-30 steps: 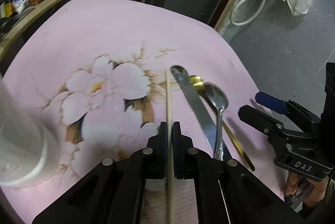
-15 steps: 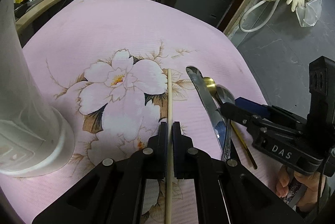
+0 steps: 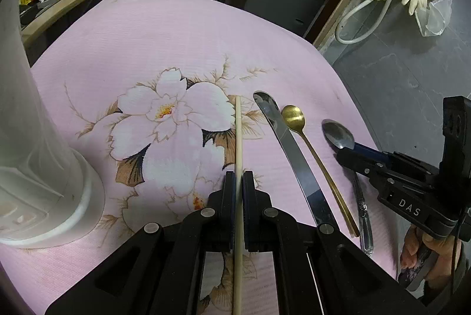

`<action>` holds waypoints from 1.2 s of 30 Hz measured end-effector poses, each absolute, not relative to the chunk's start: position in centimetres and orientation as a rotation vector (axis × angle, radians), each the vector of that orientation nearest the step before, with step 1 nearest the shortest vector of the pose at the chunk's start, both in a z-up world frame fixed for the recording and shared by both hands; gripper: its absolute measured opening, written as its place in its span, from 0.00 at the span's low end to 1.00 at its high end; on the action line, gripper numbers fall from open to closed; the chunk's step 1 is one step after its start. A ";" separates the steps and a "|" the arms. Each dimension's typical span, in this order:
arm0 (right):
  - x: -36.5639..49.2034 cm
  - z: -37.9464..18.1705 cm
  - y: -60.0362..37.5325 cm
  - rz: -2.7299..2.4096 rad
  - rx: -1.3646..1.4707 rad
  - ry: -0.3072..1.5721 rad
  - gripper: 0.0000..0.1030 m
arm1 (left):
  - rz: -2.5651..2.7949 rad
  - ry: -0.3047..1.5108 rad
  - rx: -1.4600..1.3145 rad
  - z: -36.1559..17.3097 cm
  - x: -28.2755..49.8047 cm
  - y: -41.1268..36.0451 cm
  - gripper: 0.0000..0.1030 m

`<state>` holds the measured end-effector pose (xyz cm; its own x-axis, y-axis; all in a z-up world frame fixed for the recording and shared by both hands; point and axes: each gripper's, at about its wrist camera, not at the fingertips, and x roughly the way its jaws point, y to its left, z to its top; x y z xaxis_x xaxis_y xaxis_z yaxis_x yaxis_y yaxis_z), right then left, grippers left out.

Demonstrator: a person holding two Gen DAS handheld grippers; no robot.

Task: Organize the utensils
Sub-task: 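Close the left tool on a chopstick while the right tool grasps a metal spoon, then hold the chopstick in the left tool while the right tool secures the metal spoon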

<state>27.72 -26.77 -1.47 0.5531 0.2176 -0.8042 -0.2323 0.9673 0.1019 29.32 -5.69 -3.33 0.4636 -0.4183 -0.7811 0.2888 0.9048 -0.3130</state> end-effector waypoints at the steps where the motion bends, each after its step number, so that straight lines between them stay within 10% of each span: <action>1: 27.6 -1.4 -26.8 0.262 -0.035 0.948 0.18 | -0.440 1.000 -0.137 -3.3 29.2 -5.8 0.03; 14: 25.6 -1.6 -26.3 0.241 -0.113 0.922 0.44 | -0.444 0.994 -0.024 -3.3 28.8 -7.1 0.03; 25: 24.6 -1.5 -25.8 0.239 -0.221 0.920 0.17 | -0.439 1.016 -0.130 -3.6 29.2 -6.1 0.03; 36: 25.1 -1.2 -27.6 0.202 -0.162 0.938 0.24 | -0.453 1.037 -0.088 -3.1 29.1 -6.6 0.03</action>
<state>25.07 -27.58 -1.24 0.5745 0.1013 -0.8122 -0.2416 0.9691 -0.0500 29.12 -6.64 -3.07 0.4254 -0.4023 -0.8107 0.3209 0.9046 -0.2805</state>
